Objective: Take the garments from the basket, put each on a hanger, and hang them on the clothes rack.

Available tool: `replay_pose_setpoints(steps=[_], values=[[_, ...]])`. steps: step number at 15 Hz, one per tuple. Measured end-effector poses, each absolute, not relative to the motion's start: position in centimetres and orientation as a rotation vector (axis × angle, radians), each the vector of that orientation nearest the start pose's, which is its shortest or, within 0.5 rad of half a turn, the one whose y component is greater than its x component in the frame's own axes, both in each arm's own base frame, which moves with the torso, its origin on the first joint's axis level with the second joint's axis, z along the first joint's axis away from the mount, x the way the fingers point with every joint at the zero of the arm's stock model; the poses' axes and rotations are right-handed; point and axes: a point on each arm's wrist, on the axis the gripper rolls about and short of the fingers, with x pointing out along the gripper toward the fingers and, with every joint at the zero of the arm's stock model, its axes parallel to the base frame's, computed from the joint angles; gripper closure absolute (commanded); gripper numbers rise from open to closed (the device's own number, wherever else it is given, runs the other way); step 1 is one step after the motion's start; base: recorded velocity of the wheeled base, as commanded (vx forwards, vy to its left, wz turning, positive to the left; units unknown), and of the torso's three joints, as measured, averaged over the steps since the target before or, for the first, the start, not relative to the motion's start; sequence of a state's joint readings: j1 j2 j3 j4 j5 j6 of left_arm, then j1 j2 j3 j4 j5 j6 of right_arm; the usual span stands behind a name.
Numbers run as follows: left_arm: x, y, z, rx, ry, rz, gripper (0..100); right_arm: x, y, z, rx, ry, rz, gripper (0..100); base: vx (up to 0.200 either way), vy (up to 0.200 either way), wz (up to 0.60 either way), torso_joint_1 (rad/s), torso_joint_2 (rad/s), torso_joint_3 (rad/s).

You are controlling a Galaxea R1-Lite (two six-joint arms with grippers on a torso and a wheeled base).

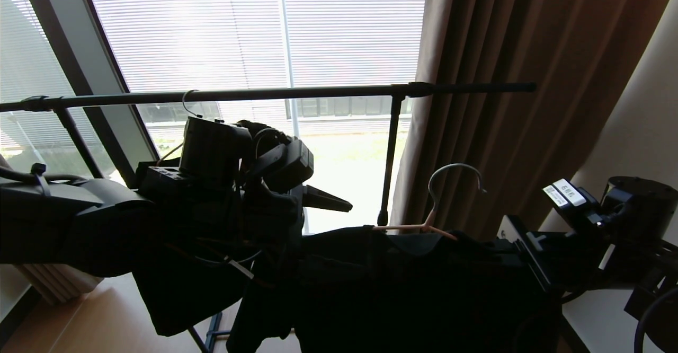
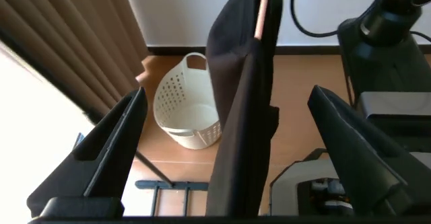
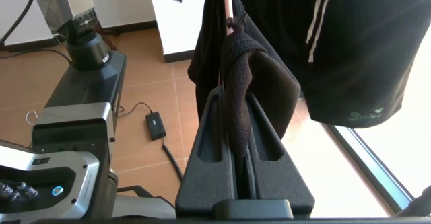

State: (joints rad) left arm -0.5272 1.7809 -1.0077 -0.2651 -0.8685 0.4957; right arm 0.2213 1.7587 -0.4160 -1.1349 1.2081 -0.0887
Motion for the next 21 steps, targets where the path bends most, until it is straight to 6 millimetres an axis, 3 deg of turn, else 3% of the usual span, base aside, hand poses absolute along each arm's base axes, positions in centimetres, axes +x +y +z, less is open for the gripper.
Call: replay_pose_setpoints(steps=[4,5,15,16,21], values=[[27.5,-18.4,17.5,0.308,0.212,-1.466,0,24.1,7.9,12.5,0.032,0.131,1.445,100,0.0,0.0,0.0,0.0,0.0,0.0],[27.6,-18.4,17.4,0.309,0.218,-1.463,100,24.1,8.0,12.6,0.031,0.13,1.449,100,0.0,0.0,0.0,0.0,0.0,0.0],[27.6,-17.1,17.7,0.304,0.209,-1.432,100,24.4,8.0,13.1,0.051,0.14,1.422,100,0.0,0.0,0.0,0.0,0.0,0.0],[27.5,-16.9,17.7,0.304,0.211,-1.429,100,24.4,8.0,13.1,0.056,0.144,1.413,0,0.0,0.0,0.0,0.0,0.0,0.0],[26.9,-15.4,18.1,0.3,0.21,-1.396,100,24.5,7.9,13.1,0.043,0.136,1.371,0,0.0,0.0,0.0,0.0,0.0,0.0]])
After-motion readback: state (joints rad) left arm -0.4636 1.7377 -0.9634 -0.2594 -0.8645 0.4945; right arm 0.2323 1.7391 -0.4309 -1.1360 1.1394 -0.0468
